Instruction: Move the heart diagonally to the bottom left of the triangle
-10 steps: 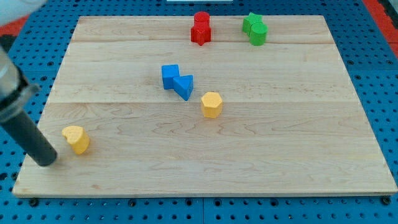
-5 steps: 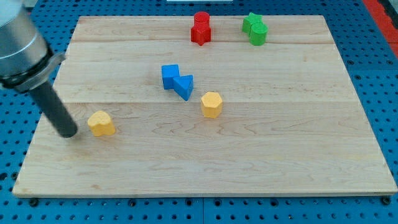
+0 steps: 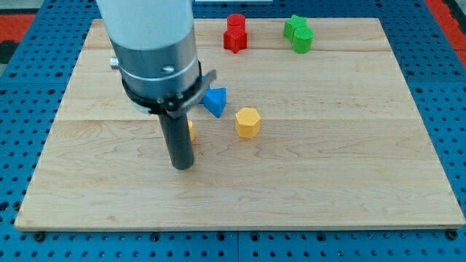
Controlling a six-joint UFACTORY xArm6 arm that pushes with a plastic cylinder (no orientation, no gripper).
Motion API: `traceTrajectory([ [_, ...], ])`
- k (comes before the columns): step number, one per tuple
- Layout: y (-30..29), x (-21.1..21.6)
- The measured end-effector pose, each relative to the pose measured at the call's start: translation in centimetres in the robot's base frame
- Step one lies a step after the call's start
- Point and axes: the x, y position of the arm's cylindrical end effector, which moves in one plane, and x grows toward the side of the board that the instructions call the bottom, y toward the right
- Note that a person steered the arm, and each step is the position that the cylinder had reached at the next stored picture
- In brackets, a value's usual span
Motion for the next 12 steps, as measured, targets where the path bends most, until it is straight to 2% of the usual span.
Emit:
traceTrajectory([
  [1,-1.5,-1.0],
  [2,-1.8,-0.2],
  [3,0.5,0.8],
  [4,5.9,0.8],
  [5,7.4,-0.1],
  [7,1.1,-0.4],
  [8,4.7,-0.4],
  [9,4.1,-2.0],
  [12,-1.7,-2.0],
])
